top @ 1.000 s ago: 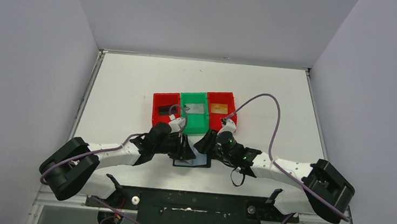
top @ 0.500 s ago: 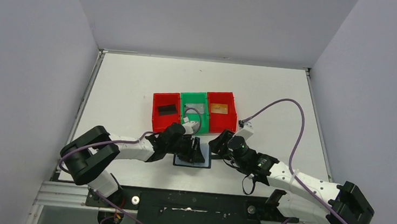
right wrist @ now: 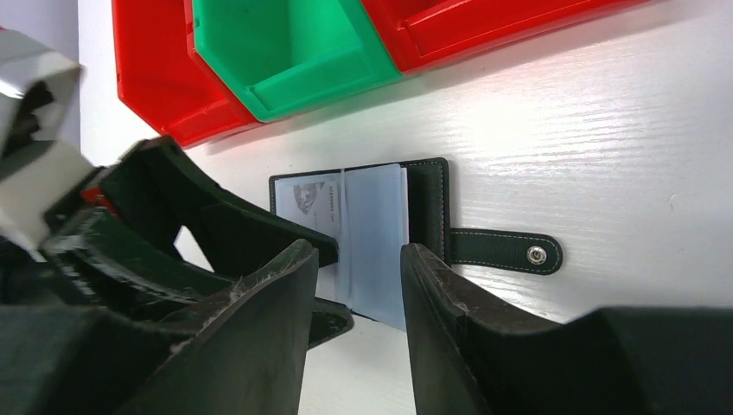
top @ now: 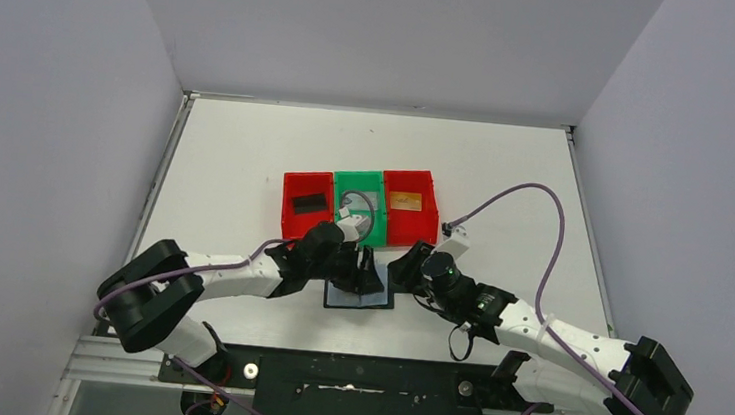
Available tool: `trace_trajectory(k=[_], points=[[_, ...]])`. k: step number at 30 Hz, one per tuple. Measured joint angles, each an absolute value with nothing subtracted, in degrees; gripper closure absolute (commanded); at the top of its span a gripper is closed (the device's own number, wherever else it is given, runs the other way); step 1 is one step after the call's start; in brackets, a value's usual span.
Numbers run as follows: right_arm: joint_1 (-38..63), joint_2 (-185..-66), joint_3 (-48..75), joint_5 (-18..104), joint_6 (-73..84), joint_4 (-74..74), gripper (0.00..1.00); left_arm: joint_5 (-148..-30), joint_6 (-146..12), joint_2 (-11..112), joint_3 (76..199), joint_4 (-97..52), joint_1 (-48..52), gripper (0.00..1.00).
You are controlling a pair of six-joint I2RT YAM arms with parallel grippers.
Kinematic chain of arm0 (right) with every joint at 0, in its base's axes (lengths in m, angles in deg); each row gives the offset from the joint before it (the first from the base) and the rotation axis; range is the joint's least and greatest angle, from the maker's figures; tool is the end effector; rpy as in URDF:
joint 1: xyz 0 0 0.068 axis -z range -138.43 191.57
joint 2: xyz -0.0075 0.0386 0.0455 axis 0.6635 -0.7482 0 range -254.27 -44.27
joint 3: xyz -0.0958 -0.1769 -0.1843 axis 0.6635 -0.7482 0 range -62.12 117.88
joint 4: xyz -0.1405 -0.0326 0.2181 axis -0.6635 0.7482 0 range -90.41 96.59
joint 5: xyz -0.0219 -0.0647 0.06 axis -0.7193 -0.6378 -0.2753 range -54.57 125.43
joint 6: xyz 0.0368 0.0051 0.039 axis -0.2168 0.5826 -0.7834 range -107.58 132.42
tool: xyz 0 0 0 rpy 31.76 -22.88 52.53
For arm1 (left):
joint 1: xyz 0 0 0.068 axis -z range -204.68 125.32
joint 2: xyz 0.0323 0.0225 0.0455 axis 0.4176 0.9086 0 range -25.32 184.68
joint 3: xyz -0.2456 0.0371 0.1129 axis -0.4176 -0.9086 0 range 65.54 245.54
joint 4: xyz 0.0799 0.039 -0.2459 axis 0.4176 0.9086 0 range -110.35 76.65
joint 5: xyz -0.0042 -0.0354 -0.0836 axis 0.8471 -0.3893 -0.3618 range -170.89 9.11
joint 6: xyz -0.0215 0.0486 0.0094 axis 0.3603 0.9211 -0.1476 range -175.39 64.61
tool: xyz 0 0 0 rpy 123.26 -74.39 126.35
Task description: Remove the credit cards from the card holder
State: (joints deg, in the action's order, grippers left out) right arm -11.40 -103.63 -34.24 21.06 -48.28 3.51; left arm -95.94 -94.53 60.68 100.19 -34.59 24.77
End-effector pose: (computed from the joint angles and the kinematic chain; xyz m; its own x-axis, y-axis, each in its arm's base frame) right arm 0.1360 0.1657 0.2011 -0.7388 0.4234 -0.5243 -0.0146 0.7678 0.6406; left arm 0.1800 -0.2247 0.1575 -0.8523 0.0587 -0.5197 0.4260 0.6543 -0.6248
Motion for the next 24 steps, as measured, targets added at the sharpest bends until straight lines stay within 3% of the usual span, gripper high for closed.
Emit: trace_trajectory(k=[10, 24], points=[[-11.38, -101.81, -34.24, 22.56, -48.46, 2.61, 0.64, -91.55, -94.66, 52.55, 99.91, -33.63, 23.72, 0.44], [-11.38, -101.13, -34.92, 23.13, -49.18, 2.98, 0.65, -96.29, -98.92, 66.67, 99.58, -41.48, 23.22, 0.45]])
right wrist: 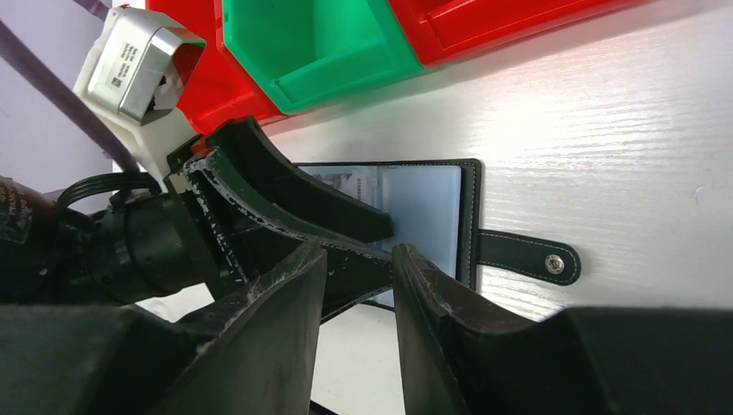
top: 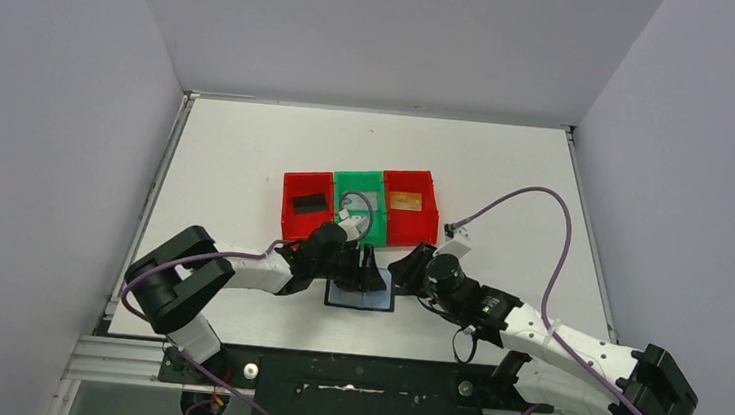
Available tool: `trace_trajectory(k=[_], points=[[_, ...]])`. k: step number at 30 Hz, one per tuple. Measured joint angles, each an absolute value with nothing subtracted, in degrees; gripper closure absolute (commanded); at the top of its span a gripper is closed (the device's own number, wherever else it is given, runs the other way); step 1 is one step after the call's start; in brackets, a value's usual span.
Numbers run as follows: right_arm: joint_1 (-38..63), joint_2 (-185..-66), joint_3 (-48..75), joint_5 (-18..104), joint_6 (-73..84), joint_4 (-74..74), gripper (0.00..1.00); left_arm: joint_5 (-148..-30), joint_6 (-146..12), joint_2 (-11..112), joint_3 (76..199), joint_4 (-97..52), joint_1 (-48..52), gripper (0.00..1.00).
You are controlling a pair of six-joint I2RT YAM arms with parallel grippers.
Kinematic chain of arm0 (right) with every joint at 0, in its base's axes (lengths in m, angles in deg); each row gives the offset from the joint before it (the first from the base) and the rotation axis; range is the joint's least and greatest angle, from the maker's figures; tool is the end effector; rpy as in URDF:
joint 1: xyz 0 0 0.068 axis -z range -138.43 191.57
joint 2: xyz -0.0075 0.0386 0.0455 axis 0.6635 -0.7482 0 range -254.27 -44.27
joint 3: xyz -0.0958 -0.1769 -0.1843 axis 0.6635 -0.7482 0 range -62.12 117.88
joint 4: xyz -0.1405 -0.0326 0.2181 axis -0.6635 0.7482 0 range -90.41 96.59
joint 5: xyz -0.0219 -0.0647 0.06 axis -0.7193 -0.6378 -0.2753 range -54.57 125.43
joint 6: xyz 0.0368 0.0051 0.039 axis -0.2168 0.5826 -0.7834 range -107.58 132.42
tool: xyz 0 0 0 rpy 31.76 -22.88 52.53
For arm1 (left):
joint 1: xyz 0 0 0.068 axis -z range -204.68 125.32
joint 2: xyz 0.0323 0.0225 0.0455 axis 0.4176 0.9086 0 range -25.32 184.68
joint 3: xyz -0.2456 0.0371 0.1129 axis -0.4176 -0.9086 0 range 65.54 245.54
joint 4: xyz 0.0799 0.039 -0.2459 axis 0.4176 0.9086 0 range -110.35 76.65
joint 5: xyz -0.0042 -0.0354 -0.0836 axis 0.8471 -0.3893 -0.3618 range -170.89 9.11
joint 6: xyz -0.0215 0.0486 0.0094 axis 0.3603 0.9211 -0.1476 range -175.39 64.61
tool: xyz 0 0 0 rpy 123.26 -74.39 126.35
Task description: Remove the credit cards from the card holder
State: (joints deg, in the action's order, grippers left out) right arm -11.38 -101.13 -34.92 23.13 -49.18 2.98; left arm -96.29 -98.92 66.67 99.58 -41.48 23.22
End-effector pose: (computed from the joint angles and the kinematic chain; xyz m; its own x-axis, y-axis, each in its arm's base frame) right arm 0.1322 0.1626 0.2062 -0.7475 0.4363 -0.5009 -0.0307 0.7306 0.6821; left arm 0.1918 -0.2265 0.1365 -0.8821 -0.0141 -0.4708 0.3453 0.6606 -0.6667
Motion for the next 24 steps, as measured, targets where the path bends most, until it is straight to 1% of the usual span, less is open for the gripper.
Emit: trace_trajectory(k=[6, 9, 12, 16, 21, 24], points=[[-11.36, -100.63, -35.01, 22.48, -49.40, 3.53, 0.65, -96.35, -99.77, 72.13, 104.39, -42.51, 23.76, 0.47], [-11.36, -100.68, -35.01, 22.08, -49.62, 4.12, 0.66, -95.02, -99.84, 72.61, 105.11, -42.62, 24.66, 0.47], [-11.34, -100.74, -35.01, 21.58, -49.95, 4.84, 0.66, -93.32, -99.86, 70.78, 104.69, -40.54, 25.36, 0.47], [-11.29, -100.74, -35.01, 20.82, -50.25, 5.52, 0.66, -90.93, -99.71, 65.29, 103.93, -35.45, 25.69, 0.46], [-10.97, -100.87, -35.01, 20.95, -49.90, 5.56, 0.65, -88.99, -99.25, 59.37, 103.86, -32.85, 25.69, 0.45], [-10.90, -101.68, -34.99, 21.87, -49.46, 4.84, 0.64, -88.35, -98.64, 57.92, 103.86, -31.75, 25.69, 0.45]])
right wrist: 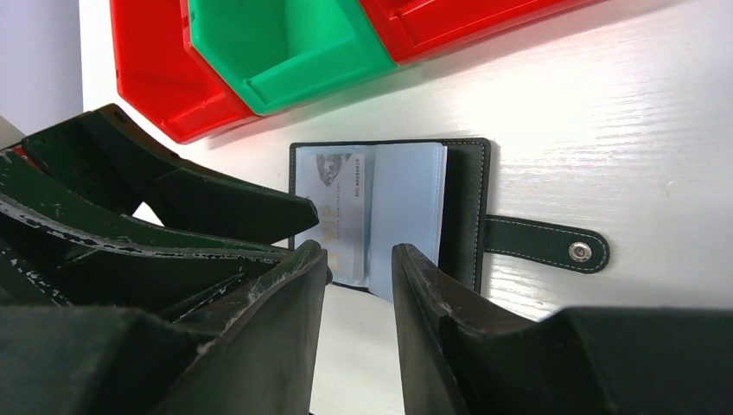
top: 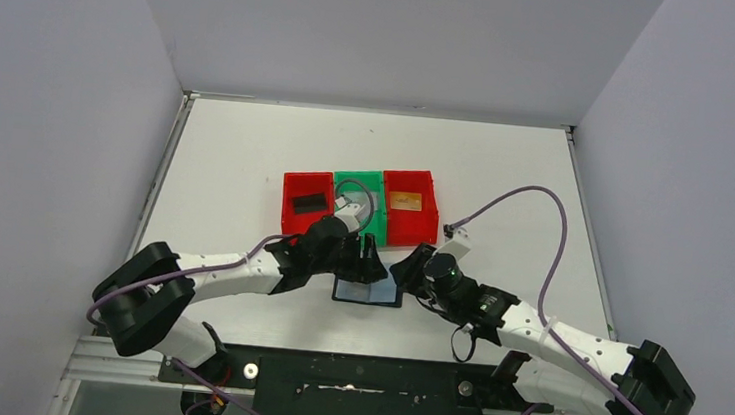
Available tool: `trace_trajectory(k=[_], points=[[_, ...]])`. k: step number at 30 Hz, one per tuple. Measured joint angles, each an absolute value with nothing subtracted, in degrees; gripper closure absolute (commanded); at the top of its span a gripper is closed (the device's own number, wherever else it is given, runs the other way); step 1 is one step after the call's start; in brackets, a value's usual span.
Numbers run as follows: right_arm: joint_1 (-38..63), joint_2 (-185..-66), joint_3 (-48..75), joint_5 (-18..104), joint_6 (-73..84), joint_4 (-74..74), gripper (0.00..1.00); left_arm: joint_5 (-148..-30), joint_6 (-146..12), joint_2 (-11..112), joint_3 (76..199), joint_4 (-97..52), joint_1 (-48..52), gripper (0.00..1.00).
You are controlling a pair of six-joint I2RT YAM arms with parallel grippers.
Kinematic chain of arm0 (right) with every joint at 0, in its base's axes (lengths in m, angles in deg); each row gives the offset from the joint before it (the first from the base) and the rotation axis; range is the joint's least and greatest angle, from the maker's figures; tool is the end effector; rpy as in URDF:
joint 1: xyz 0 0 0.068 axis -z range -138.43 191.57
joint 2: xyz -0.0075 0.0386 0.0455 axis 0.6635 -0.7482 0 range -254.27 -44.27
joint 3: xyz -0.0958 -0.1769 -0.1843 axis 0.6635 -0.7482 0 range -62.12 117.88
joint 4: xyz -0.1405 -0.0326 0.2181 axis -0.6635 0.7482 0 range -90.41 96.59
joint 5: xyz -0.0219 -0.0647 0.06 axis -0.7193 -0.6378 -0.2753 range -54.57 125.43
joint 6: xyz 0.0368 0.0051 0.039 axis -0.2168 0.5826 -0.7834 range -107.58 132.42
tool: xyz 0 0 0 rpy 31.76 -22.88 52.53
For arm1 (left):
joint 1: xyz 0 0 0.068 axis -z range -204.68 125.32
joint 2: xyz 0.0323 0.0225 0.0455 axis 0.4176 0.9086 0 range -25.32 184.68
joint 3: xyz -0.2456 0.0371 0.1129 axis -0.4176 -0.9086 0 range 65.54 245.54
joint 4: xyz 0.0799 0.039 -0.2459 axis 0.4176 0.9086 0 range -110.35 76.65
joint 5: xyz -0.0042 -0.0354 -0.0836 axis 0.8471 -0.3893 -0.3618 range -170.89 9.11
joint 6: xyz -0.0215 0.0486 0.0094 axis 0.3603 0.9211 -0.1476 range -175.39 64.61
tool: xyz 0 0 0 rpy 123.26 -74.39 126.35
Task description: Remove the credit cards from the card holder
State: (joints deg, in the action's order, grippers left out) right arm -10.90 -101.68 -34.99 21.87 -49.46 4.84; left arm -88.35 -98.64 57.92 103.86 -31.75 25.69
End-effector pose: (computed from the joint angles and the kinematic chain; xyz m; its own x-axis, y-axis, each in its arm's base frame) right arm 0.1333 0.1599 0.2012 -0.7442 0.4386 -0.5038 0.0036 0.7568 0.6536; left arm 0.1851 -0.2308 0.1847 -0.8271 -0.0664 -0.5582 0.3652 0.6914 -0.6234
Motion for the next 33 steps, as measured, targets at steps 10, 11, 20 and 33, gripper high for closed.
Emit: trace_trajectory(k=[10, 11, 20, 33], points=[[-10.01, -110.84, -31.16, 27.20, -47.76, 0.54, 0.63, -78.21, -99.18, 45.33, 98.42, -22.62, 24.20, 0.45], [-9.74, -112.35, -30.66, 28.09, -47.58, -0.14, 0.63, -77.49, -99.56, 43.37, 97.48, -21.83, 23.33, 0.45], [-7.71, -124.67, -25.43, 35.57, -45.57, -3.18, 0.62, -75.11, -101.76, 29.42, 89.18, -15.10, 18.76, 0.45], [-8.37, -134.95, -23.05, 39.37, -45.05, -5.08, 0.78, -78.02, -100.71, 25.60, 87.76, -12.89, 18.08, 0.44]])
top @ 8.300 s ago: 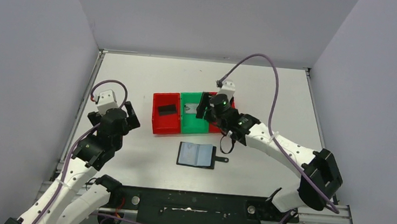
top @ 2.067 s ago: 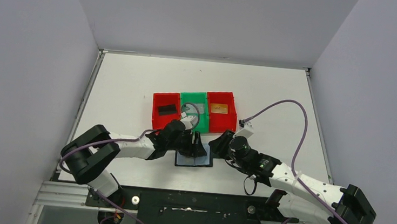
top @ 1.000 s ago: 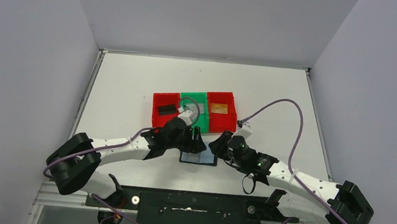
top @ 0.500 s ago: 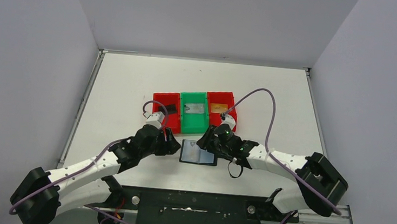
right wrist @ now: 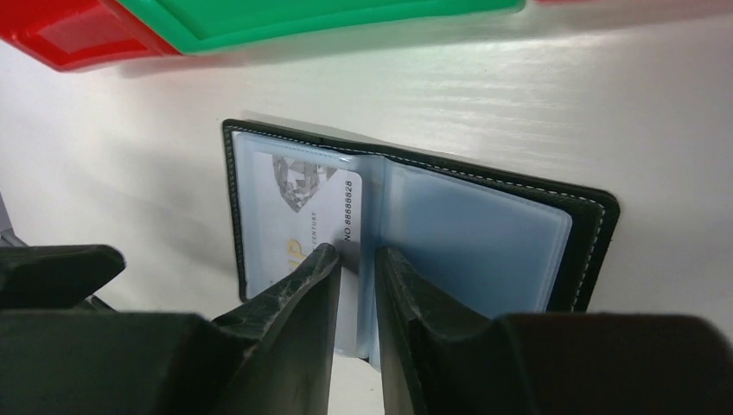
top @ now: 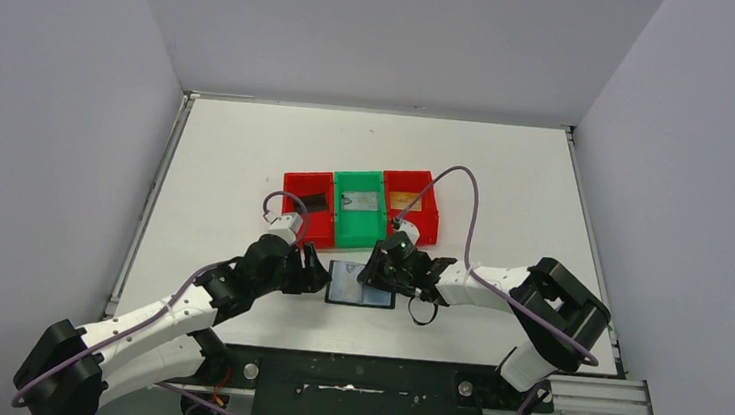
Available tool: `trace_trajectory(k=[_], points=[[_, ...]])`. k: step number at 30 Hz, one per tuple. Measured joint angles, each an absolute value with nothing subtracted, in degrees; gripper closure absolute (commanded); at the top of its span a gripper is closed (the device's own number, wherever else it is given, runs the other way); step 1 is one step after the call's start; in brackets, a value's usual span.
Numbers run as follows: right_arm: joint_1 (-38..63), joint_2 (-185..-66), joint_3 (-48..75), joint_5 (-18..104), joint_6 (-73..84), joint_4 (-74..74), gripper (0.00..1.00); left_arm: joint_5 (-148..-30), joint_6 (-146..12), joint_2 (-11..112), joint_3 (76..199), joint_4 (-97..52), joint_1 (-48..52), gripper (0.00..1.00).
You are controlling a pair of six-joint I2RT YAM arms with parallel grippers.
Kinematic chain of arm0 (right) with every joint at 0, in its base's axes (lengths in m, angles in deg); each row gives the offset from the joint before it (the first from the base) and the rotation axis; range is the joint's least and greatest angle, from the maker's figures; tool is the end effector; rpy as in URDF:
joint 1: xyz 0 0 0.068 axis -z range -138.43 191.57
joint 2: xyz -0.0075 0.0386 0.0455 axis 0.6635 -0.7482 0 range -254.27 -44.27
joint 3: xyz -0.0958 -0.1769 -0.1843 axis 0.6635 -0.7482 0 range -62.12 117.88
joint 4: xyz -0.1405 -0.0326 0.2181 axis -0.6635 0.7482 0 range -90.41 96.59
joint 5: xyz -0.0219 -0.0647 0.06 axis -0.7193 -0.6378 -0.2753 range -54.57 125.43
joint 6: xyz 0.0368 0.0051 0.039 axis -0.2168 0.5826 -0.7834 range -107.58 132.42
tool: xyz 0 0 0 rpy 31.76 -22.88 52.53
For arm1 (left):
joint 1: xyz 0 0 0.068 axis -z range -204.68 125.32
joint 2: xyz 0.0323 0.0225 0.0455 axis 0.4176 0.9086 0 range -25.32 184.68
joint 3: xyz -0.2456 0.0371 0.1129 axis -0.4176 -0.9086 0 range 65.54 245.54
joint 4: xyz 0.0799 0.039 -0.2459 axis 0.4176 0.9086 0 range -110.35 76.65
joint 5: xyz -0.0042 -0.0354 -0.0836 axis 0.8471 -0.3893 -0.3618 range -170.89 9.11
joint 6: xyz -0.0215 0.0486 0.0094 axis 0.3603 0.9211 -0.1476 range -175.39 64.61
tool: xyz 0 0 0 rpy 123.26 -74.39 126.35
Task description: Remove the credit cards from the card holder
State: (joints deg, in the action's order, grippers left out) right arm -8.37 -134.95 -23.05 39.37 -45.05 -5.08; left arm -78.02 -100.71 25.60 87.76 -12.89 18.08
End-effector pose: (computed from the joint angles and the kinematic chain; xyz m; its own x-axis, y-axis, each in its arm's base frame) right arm 0.1893 0.2290 0.1428 -0.9221 0.2105 -0.3249 -0.0303 0.7974 0.6027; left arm 0.1375 -0.1248 0.1887 -0.7656 -0.2592 -0.5887 0.1479 0.8198 -0.5532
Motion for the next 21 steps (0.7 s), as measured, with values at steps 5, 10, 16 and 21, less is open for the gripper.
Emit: trace_trajectory(k=[5, 10, 16, 21], points=[[-10.27, -136.00, -23.23, 40.84, -45.03, -7.18, 0.80, -78.76, -99.62, 28.09, 87.95, -12.63, 18.08, 0.44], [-11.75, -136.00, -23.34, 41.51, -45.09, -7.16, 0.80, -79.24, -99.51, 28.15, 88.85, -11.95, 18.08, 0.46], [-12.10, -135.67, -22.33, 41.32, -45.92, -3.90, 0.75, -79.26, -101.76, 28.44, 88.96, -10.07, 17.53, 0.48], [-12.08, -135.67, -17.37, 40.71, -45.92, 3.44, 0.73, -80.88, -104.89, 28.68, 88.96, -8.98, 17.14, 0.49]])
